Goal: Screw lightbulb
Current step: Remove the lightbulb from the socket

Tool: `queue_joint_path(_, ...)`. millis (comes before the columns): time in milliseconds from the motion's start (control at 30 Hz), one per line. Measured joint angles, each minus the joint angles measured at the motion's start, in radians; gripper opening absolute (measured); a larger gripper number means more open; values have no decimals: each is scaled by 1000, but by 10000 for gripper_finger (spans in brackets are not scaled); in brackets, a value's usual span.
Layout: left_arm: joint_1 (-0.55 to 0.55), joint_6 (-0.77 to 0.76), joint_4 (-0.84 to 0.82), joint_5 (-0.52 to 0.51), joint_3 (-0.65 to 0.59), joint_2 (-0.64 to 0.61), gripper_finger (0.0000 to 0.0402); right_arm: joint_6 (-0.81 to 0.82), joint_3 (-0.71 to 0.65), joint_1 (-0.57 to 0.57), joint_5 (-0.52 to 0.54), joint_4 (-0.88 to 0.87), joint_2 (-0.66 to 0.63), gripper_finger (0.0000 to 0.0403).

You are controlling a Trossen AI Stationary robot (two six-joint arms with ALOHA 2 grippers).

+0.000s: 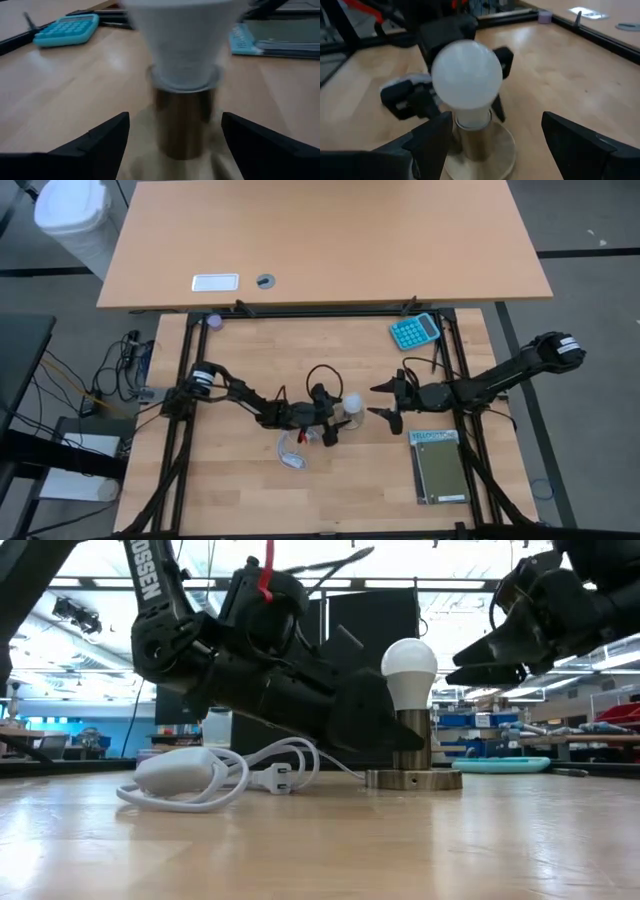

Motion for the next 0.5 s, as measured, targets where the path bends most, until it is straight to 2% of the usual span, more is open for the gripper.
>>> queue_joint_path(367,30,-11,41,-1,2,13,299,14,0,-23,-85,115,157,308)
queue_joint_path(500,30,-13,22,-31,2,13,294,41,0,-22,-94,136,207,308)
